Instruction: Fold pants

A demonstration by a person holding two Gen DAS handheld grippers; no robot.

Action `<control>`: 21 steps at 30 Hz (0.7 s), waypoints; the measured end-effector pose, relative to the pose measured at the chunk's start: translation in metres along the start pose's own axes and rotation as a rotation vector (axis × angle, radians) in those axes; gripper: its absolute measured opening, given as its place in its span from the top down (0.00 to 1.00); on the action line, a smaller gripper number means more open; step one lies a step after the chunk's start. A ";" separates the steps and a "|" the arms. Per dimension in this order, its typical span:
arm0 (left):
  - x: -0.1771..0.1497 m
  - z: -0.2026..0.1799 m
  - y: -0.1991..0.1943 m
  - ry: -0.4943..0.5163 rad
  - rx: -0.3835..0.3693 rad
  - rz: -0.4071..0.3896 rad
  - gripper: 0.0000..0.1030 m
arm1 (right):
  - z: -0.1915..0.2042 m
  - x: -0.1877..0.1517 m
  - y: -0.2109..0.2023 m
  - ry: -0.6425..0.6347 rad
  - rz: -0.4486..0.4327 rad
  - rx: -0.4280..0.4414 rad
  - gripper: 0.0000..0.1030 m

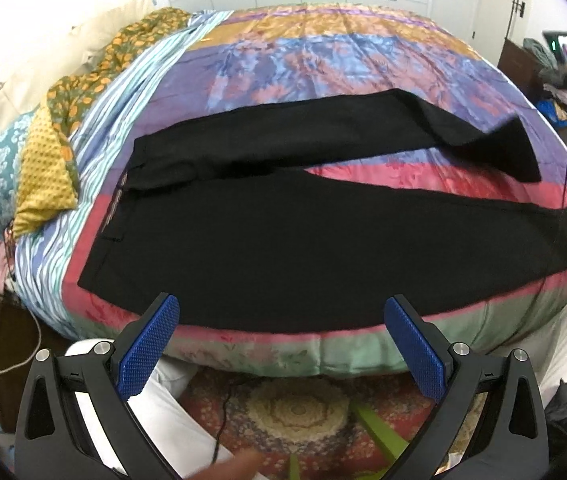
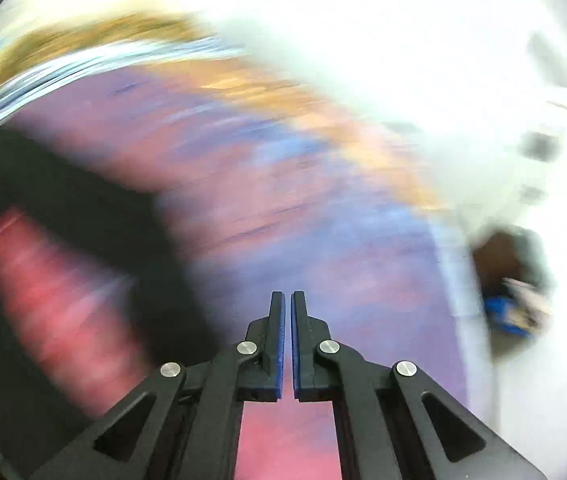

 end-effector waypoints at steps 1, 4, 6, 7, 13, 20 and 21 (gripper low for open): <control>0.001 0.001 0.000 -0.004 0.002 -0.003 0.01 | -0.045 0.015 0.022 0.075 0.027 -0.096 0.97; -0.002 0.009 0.006 -0.040 -0.002 -0.002 0.01 | -0.140 0.019 0.047 0.286 0.123 -0.298 0.76; -0.006 0.012 0.013 -0.064 -0.020 0.012 0.01 | -0.143 0.009 0.036 0.316 0.099 -0.277 0.28; -0.009 0.014 0.019 -0.076 -0.035 0.027 0.01 | -0.129 -0.003 0.027 0.295 0.087 -0.221 0.06; -0.010 0.009 0.027 -0.072 -0.051 0.043 0.01 | 0.056 -0.118 -0.061 -0.032 0.193 0.364 0.05; -0.002 -0.009 0.018 -0.015 -0.056 0.026 0.01 | 0.185 -0.243 -0.106 -0.422 0.200 0.490 0.07; -0.001 -0.009 0.017 -0.012 -0.050 0.024 0.01 | 0.179 -0.246 -0.095 -0.391 0.217 0.471 0.08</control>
Point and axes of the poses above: each gripper's, at about its wrist camera, not at the fingertips, and y roughly the way its jaws point, z to its left, x to its top, the point moved 9 cm from there along y, roughly the way its jaws point, and after that the axes turned 14 degrees about y, right-handed, at the moved point
